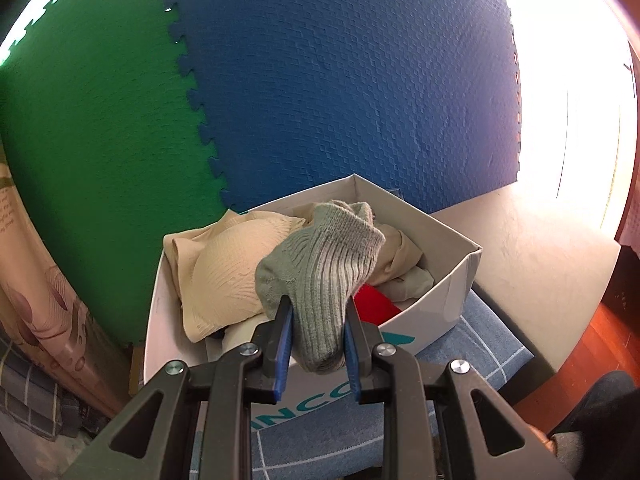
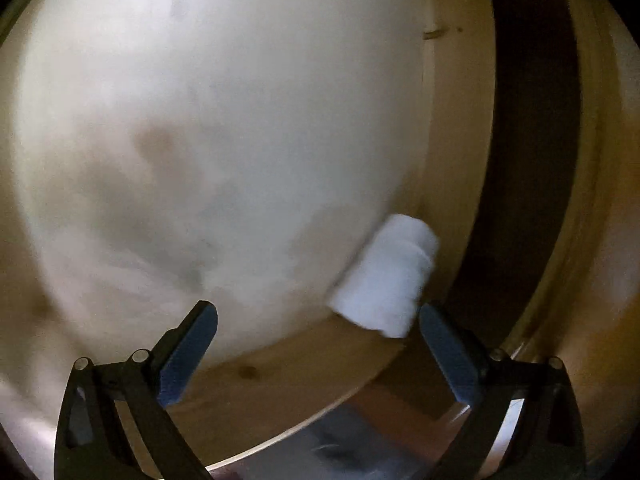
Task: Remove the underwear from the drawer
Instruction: 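Hold grey sock over box with left gripper while right gripper grasps white sock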
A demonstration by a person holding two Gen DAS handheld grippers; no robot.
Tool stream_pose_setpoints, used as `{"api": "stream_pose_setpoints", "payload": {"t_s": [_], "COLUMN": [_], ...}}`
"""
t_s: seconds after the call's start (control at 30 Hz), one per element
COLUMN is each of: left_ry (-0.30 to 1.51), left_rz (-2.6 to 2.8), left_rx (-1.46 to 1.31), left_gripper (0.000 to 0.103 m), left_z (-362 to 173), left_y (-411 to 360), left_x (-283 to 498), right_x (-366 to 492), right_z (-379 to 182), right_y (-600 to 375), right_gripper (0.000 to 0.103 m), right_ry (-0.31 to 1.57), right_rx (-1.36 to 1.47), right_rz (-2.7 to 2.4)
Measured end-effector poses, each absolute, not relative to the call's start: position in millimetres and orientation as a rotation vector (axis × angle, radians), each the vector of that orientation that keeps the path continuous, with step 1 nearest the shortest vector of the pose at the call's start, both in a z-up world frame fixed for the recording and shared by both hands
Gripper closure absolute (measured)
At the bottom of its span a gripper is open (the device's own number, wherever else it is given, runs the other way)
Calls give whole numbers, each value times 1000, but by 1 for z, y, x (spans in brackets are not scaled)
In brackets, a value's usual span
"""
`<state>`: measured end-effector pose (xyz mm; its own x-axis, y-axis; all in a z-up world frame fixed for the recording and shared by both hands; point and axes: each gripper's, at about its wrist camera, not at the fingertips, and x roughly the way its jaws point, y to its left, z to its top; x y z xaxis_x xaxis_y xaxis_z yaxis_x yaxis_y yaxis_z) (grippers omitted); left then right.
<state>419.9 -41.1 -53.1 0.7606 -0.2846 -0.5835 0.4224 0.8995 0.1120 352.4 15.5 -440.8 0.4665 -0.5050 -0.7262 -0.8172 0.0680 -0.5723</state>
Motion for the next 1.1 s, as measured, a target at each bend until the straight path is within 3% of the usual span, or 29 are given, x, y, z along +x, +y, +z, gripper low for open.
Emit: {"api": "stream_pose_setpoints", "payload": {"t_s": [0.03, 0.13, 0.23, 0.33, 0.37, 0.43, 0.53, 0.7, 0.73, 0.77, 0.83, 0.97, 1.1], "left_ry": [590, 585, 579, 561, 550, 535, 512, 517, 525, 529, 530, 536, 539], "left_rz": [-390, -381, -371, -357, -355, -357, -364, -390, -394, -395, -390, -378, -378], "left_rx": [240, 207, 162, 126, 110, 90, 93, 58, 50, 49, 56, 74, 96], "left_gripper": [80, 80, 80, 80, 80, 80, 80, 80, 80, 80, 80, 80, 80], "left_z": [-53, -54, -56, -61, -62, -65, -67, -67, -66, -65, -65, -64, -61], "left_y": [-38, -20, -2, 18, 24, 35, 43, 52, 52, 52, 51, 48, 43], "left_x": [419, 416, 412, 407, 405, 402, 397, 402, 404, 406, 408, 404, 399], "right_x": [356, 343, 359, 355, 362, 374, 379, 404, 407, 411, 418, 411, 389], "right_z": [-438, -464, -490, -522, -526, -527, -533, -534, -534, -533, -531, -528, -506], "right_y": [23, 45, 29, -25, -34, -25, -32, -28, -26, -25, -25, -8, 38], "right_gripper": [2, 1, 1, 1, 0, 0, 0, 2, 35, 59, 68, 75, 77], "right_ry": [1200, 956, 1020, 853, 891, 907, 790, 850, 888, 938, 954, 1070, 1056], "right_rx": [-1543, -1850, -2040, -2580, -2632, -2547, -2565, -2540, -2531, -2516, -2501, -2447, -2296], "right_rz": [346, 265, 209, 156, 118, 148, 276, 285, 279, 278, 227, 217, 291]}}
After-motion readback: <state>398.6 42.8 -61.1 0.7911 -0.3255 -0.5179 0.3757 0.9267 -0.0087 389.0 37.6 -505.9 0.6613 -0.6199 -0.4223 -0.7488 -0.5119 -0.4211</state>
